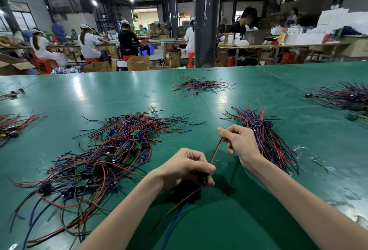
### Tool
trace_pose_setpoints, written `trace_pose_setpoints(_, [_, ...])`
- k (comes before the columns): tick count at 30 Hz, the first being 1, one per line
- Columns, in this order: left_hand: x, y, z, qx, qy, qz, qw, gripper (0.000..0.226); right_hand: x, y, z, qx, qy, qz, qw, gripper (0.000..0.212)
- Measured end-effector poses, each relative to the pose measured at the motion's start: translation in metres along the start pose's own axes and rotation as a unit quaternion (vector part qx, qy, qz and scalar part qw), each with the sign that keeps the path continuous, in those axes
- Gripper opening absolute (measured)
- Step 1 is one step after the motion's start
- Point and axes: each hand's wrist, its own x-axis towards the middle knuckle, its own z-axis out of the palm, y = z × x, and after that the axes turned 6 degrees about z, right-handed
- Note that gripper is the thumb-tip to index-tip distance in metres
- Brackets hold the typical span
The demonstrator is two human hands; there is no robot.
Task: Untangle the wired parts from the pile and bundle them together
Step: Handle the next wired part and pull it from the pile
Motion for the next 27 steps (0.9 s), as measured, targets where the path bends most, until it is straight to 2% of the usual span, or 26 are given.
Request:
trace_pose_setpoints(5, [-0.001, 0.002, -0.001, 0.008, -0.009, 0.005, 1.0, 0.028, -0.003, -0.006, 0.001, 0.102, -0.001, 0.099, 0.99, 0.029])
trace_pose_setpoints(8, [-0.001, 0.002, -0.001, 0.008, 0.008, 0.021, 1.0, 0.025, -0.005, -0.011, 0.003, 0.124, -0.011, 0.142, 0.982, 0.026])
trace_pose_setpoints(10, [0.001, 0.003, -0.001, -0.007, 0.064, 0.047, 0.997, 0.025, -0.01, -0.012, 0.005, 0.093, -0.041, 0.138, 0.985, 0.022])
trace_pose_setpoints(13, [0.007, 0.003, -0.006, -0.044, 0.204, 0.085, 0.974, 0.024, -0.025, -0.009, 0.015, 0.014, -0.11, 0.13, 0.985, 0.026])
trace_pose_setpoints(15, [0.01, 0.003, -0.011, -0.047, 0.279, 0.103, 0.954, 0.024, -0.038, -0.007, 0.025, -0.023, -0.178, 0.124, 0.976, 0.026])
trace_pose_setpoints(17, [0.01, 0.002, -0.014, -0.037, 0.319, 0.112, 0.94, 0.024, -0.049, -0.007, 0.034, -0.038, -0.243, 0.126, 0.961, 0.026])
trace_pose_setpoints(20, [0.011, 0.0, -0.016, -0.051, 0.336, 0.111, 0.934, 0.022, -0.06, -0.002, 0.041, -0.048, -0.278, 0.124, 0.951, 0.025])
trace_pose_setpoints(27, [0.013, -0.004, -0.019, -0.023, 0.33, 0.107, 0.938, 0.023, -0.061, 0.006, 0.041, -0.063, -0.264, 0.123, 0.955, 0.017])
